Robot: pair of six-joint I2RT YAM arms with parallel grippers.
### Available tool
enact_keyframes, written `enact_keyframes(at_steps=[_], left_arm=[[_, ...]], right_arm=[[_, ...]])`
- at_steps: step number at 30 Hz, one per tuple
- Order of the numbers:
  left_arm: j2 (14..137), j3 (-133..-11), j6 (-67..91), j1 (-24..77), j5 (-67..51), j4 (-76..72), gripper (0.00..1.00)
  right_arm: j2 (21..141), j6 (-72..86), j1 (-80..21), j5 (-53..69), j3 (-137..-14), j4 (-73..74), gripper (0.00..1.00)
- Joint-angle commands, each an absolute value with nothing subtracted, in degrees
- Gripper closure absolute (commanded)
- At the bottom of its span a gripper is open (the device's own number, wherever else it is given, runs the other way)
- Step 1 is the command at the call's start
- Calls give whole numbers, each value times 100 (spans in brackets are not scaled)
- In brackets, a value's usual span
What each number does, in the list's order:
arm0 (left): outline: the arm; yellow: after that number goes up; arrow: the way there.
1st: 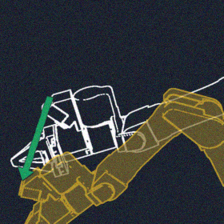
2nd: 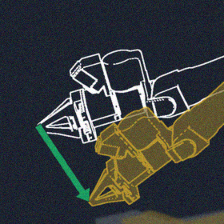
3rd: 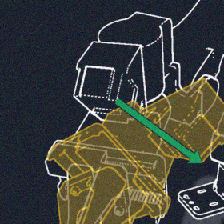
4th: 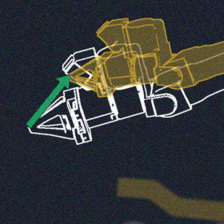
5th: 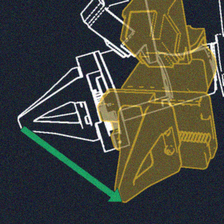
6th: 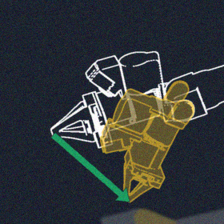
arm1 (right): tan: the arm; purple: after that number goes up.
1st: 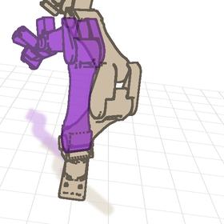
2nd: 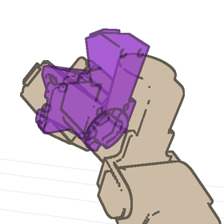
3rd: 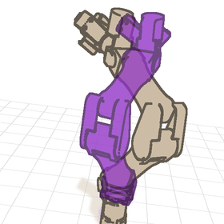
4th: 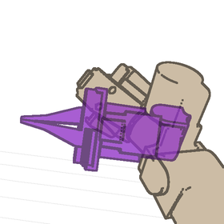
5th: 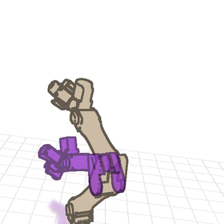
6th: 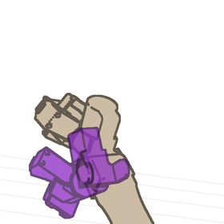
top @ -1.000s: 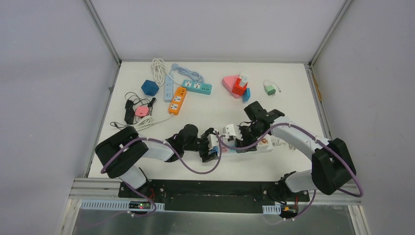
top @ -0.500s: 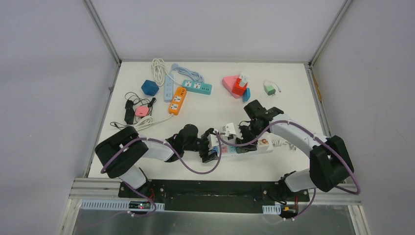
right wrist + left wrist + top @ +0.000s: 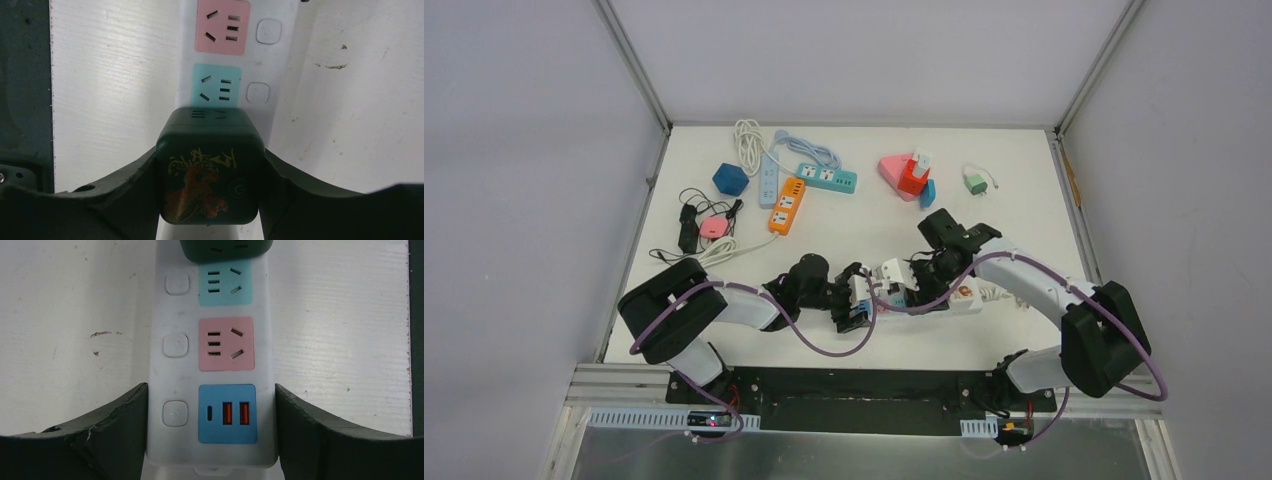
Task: Pull the plug off the socket
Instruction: Remove the plug from the socket.
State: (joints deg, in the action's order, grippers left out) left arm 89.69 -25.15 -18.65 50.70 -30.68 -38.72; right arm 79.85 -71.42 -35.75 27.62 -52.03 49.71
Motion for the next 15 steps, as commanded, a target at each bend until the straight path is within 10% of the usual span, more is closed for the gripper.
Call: enact_keyframes(at_steps=[1, 15], left_arm=[[9059, -2522, -1540, 5122, -3252, -3831, 100], [9119, -2561, -1529, 5123, -3379, -3804, 100]], right_arm=[[8191, -7244, -3886, 3812, -5382, 5411, 100], [8024, -7605, -4146, 3663, -5033, 5253, 100]])
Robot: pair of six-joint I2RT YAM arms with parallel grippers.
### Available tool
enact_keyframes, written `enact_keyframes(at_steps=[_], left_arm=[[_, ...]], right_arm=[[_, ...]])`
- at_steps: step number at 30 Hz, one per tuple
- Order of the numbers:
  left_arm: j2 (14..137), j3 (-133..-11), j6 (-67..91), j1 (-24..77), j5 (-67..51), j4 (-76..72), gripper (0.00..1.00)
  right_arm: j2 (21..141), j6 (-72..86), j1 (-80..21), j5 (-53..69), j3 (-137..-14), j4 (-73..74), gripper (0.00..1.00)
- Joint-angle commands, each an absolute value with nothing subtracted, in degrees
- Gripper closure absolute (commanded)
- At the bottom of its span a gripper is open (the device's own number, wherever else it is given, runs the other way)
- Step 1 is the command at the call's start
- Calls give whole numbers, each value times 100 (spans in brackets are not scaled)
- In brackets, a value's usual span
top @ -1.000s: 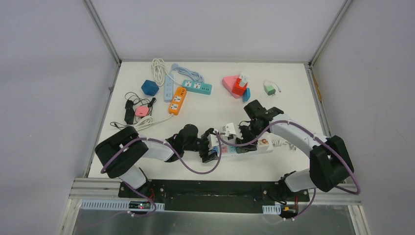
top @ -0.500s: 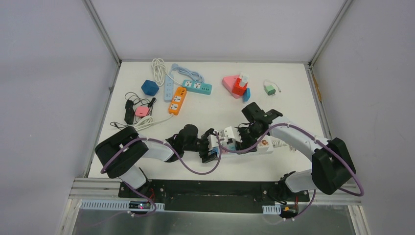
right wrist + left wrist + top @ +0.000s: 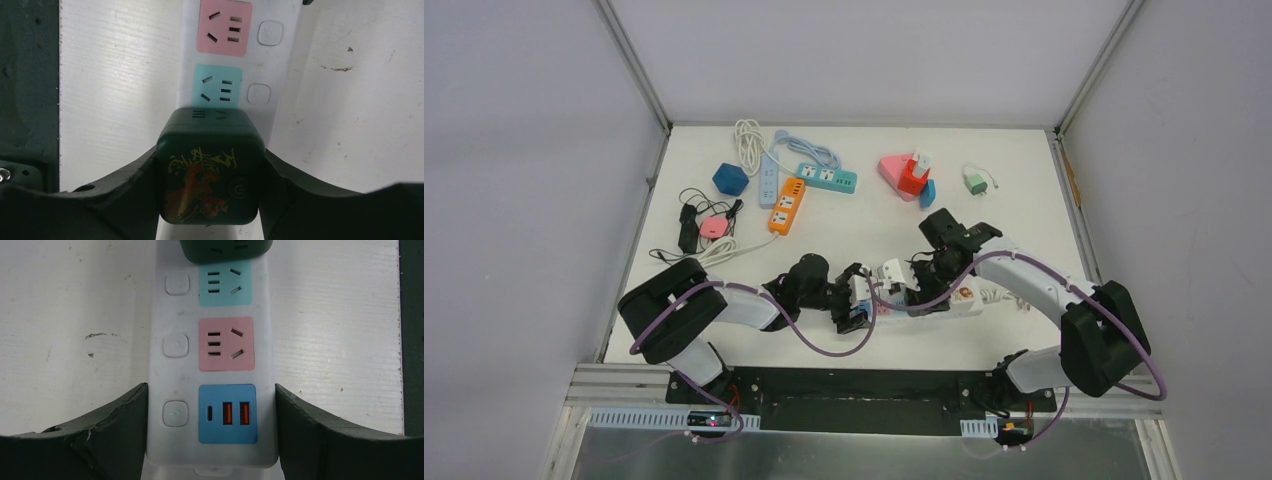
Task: Pull the plug off the socket
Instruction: Remove the plug from the socket.
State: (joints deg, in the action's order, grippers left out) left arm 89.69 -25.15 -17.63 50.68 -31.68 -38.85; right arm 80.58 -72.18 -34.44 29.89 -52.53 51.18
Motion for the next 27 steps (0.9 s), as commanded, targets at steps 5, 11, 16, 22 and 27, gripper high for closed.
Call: enact_keyframes(at_steps=[5, 11, 16, 22, 27], left_arm=[[9149, -2564, -1508, 5112, -3363, -3795, 100], [9134, -2505, -1479, 5111, -3349, -3841, 100], [9161, -2529, -1496, 5110, -3407, -3841, 100], [9176, -2540, -1418, 5108, -3389, -3857, 100], [9169, -2536, -1393, 5106, -3353, -3850, 100]], right_arm=[[8358, -7328, -4364, 3786, -5386, 5467, 100], [8229, -7431, -3703, 3964, -5430, 5688, 100], [7931, -7601, -3529, 4049, -5105, 5482, 100], [7970, -6507, -4121, 3446, -5060, 4645, 100], [8377, -5389, -4578, 2670, -5455, 4314, 100]])
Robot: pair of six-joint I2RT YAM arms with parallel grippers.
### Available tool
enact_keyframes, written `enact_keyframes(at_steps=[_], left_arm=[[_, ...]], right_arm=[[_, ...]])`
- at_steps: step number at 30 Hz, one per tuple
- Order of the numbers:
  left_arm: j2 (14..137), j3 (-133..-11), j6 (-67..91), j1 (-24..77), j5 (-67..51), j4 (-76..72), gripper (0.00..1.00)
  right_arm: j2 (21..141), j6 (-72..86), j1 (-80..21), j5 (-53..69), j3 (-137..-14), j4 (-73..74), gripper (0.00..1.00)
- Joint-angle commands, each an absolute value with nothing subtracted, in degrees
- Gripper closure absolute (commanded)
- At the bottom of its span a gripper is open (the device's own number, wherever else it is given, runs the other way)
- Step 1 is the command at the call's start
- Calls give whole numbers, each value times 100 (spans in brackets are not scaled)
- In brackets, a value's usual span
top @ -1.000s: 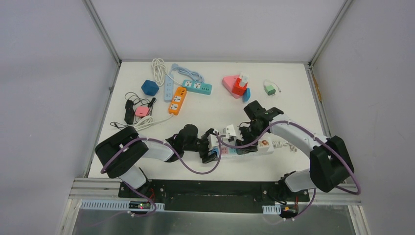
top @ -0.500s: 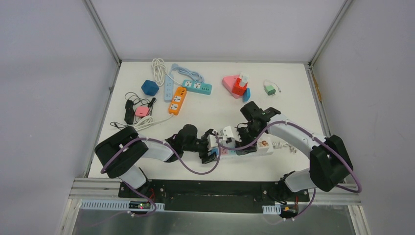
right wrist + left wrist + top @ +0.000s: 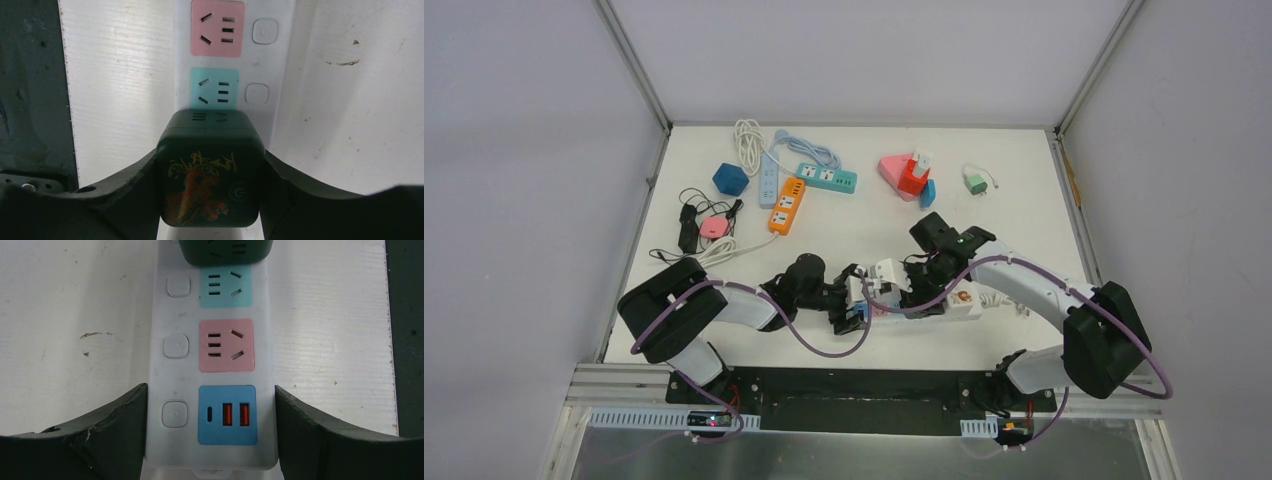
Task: Pull the plug off the socket
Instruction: Remove the plug from the socket.
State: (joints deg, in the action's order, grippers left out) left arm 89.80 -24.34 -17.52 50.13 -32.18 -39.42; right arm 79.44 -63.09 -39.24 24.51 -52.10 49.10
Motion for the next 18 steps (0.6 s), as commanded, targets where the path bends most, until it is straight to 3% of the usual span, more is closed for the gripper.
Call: enact_keyframes(at_steps=[1, 4, 10, 18], left_arm=[[9163, -2527, -1389, 5104, -3338, -3850, 100], [9165, -2497, -1400, 5107, -3324, -3874, 100], [9224, -2525, -1432, 5106, -3357, -3867, 100], [9208, -2514, -1440, 5106, -3369, -3876, 100]], right_arm=[[8414, -5233, -4567, 2588, -5528, 4315, 100], [8268, -5258, -4358, 2683, -5460, 4250, 100], [7889, -6914, -4056, 3504, -5059, 4857, 100], [7830, -7366, -3562, 4374, -5158, 5362, 100]])
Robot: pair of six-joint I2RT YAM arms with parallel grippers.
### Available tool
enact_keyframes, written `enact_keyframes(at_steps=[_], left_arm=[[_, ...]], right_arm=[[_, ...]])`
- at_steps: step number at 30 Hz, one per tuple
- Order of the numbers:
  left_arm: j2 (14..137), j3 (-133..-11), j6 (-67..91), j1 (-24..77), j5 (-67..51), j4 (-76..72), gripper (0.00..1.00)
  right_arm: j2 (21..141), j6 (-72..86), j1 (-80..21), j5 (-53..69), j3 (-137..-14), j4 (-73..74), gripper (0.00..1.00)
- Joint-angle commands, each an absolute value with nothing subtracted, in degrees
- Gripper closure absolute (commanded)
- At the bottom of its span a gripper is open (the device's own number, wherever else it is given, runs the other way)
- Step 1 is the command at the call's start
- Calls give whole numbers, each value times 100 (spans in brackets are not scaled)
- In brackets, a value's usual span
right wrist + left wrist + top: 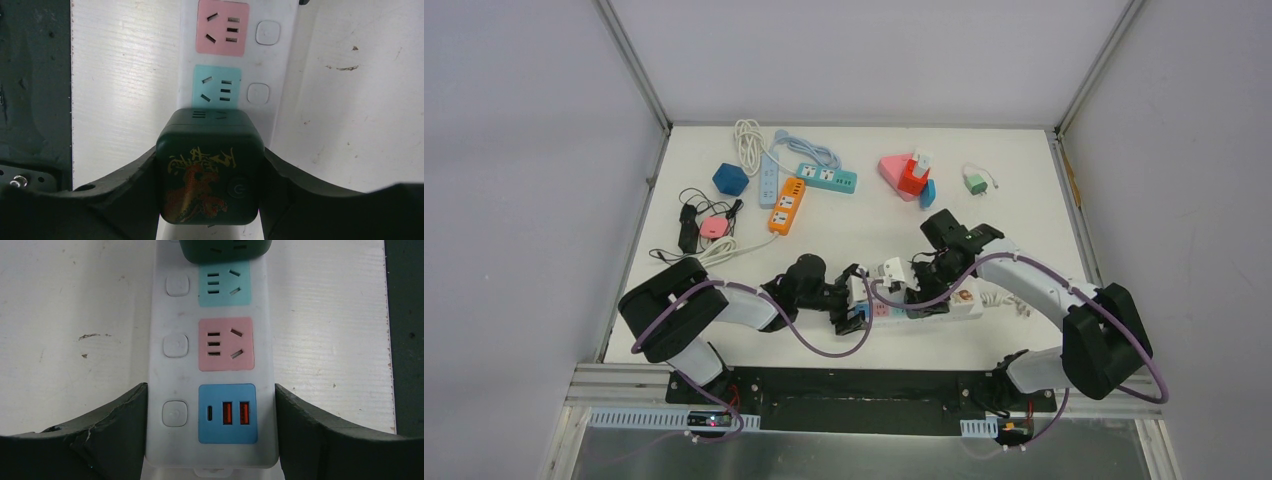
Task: Pull the plug off the socket
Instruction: Remove the plug from the socket.
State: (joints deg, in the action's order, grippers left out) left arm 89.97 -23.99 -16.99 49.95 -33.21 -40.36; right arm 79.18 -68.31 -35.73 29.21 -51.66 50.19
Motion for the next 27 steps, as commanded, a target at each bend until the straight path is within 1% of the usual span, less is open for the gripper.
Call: enact_keyframes(at_steps=[1, 4, 6, 10, 12, 16, 21, 24, 27], left_arm=[[9211, -2518, -1441, 5106, -3373, -3876, 100], [9203, -2522, -1426, 5102, -3384, -3873, 100], [9187, -2522, -1416, 5106, -3384, -3867, 100], [9176, -2514, -1398, 5106, -3384, -3863, 100], [9180, -2513, -1408, 5106, -3383, -3859, 100], [9223, -2529, -1415, 5098, -3380, -3854, 100], [9245, -2547, -1412, 5084, -3417, -3841, 100], [9255, -2572, -1393, 5089, -3443, -3828, 100], [9242, -2577, -1380, 5087, -3454, -3801, 100]], right_arm=[[7843, -7340, -3544, 4407, -5196, 5394, 100], [7904, -6662, -3571, 4443, -5245, 5127, 100], [7917, -5905, -3777, 3951, -5259, 4702, 100], [8070, -5586, -4057, 3504, -5489, 4640, 100], [8046, -5776, -4076, 3507, -5436, 4667, 100], [7685, -6665, -3896, 3744, -5149, 4759, 100], [7711, -6414, -3359, 4404, -5376, 5076, 100], [7749, -6481, -3422, 4455, -5349, 5098, 100], [7518, -7145, -3723, 4200, -4986, 4919, 100]])
